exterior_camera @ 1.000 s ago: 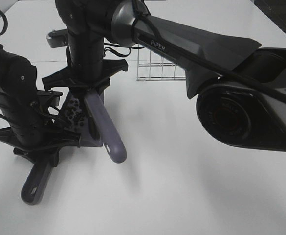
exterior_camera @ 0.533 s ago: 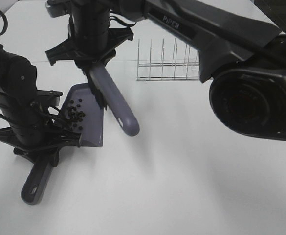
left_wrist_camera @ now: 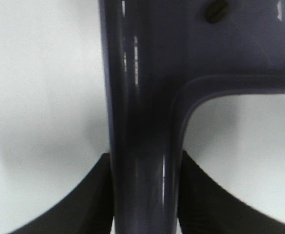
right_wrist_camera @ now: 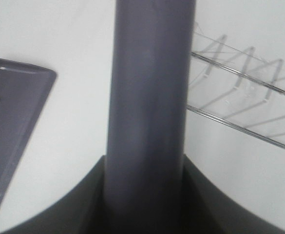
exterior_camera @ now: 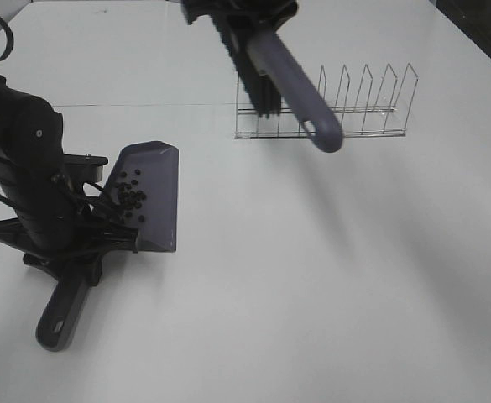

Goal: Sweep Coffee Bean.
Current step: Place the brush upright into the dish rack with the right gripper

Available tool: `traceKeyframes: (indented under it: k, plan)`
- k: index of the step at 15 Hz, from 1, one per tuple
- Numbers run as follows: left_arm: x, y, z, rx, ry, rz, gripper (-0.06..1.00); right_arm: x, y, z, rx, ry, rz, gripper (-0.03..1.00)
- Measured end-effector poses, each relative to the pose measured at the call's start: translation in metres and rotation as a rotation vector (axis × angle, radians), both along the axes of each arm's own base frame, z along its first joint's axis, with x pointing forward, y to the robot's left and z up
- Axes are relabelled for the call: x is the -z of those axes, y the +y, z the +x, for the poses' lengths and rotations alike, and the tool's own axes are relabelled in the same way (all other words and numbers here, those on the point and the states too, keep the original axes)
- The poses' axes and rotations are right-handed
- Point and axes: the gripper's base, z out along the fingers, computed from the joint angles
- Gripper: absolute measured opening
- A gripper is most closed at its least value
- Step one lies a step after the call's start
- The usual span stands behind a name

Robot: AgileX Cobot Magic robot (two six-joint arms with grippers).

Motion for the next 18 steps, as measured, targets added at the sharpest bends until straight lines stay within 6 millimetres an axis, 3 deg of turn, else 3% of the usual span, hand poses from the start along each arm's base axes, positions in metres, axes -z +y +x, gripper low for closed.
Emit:
traceKeyframes:
  k: [1, 4, 6, 8, 11, 17, 18]
  plan:
    - [0.0, 0.0, 0.0, 0.0, 0.0, 0.0, 0.35, -0.005, -0.047, 0.007, 0.081, 0.034, -0.028, 0.31]
    - [0.0, 0.0, 0.0, 0.0, 0.0, 0.0, 0.35, -0.01, -0.116, 0.009, 0.215, 0.076, -0.046, 0.31]
    - [0.0, 0.0, 0.0, 0.0, 0.0, 0.0, 0.35, -0.002, -0.143, 0.008, 0.27, 0.122, -0.052, 0.31]
    - [0.0, 0.0, 0.0, 0.0, 0.0, 0.0, 0.35, 0.019, -0.17, 0.004, 0.334, 0.221, -0.025, 0.31]
    - [0.0, 0.0, 0.0, 0.001, 0.0, 0.0, 0.35, 0.053, -0.186, -0.006, 0.382, 0.371, 0.012, 0.31]
    - [0.0, 0.0, 0.0, 0.002, 0.0, 0.0, 0.35, 0.077, -0.183, -0.003, 0.383, 0.428, 0.008, 0.31]
    - [0.0, 0.0, 0.0, 0.002, 0.0, 0.0, 0.35, 0.087, -0.175, -0.003, 0.366, 0.448, -0.006, 0.31]
